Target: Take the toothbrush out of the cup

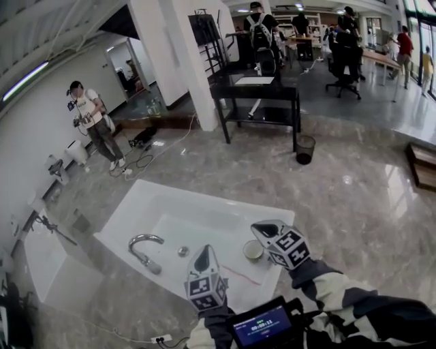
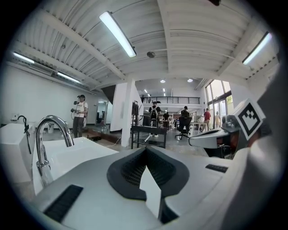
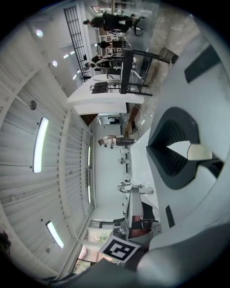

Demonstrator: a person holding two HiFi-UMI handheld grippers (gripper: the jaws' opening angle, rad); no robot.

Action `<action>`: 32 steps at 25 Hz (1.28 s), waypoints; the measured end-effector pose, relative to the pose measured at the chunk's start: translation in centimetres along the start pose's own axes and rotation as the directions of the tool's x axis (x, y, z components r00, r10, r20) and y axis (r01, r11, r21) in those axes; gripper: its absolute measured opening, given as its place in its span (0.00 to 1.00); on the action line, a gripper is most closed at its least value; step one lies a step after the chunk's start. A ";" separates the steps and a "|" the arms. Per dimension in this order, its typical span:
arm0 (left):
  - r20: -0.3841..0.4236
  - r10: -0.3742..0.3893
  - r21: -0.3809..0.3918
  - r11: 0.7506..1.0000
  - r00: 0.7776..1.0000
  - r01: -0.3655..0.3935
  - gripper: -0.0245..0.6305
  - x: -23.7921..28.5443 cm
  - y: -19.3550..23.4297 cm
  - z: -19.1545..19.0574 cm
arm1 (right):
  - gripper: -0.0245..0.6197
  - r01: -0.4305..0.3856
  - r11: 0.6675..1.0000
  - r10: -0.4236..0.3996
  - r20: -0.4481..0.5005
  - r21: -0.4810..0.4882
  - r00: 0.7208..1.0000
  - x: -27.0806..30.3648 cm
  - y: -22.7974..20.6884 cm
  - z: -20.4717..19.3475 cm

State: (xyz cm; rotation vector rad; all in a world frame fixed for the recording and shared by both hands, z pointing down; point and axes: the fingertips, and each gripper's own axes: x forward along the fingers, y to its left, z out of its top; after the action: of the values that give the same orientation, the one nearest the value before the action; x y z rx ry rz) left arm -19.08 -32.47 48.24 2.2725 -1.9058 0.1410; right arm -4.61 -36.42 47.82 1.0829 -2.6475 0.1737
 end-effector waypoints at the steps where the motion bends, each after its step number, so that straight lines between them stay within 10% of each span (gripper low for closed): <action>1: 0.005 0.000 0.007 1.000 1.000 0.000 0.04 0.1 -0.1 0.2 | 0.02 0.016 1.000 -0.016 0.004 0.000 1.000 -0.6 -0.6 -0.2; 32: 0.013 -0.021 0.042 0.999 1.000 0.020 0.04 1.0 -2.9 1.0 | 0.03 0.171 0.985 -0.172 0.028 0.038 0.985 -4.5 -6.6 -1.2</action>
State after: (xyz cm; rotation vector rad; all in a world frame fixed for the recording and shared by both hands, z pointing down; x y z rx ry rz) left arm -16.10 -33.11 47.21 2.3247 -1.9030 0.1641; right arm 3.29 -37.86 47.67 1.3284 -2.5705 0.1705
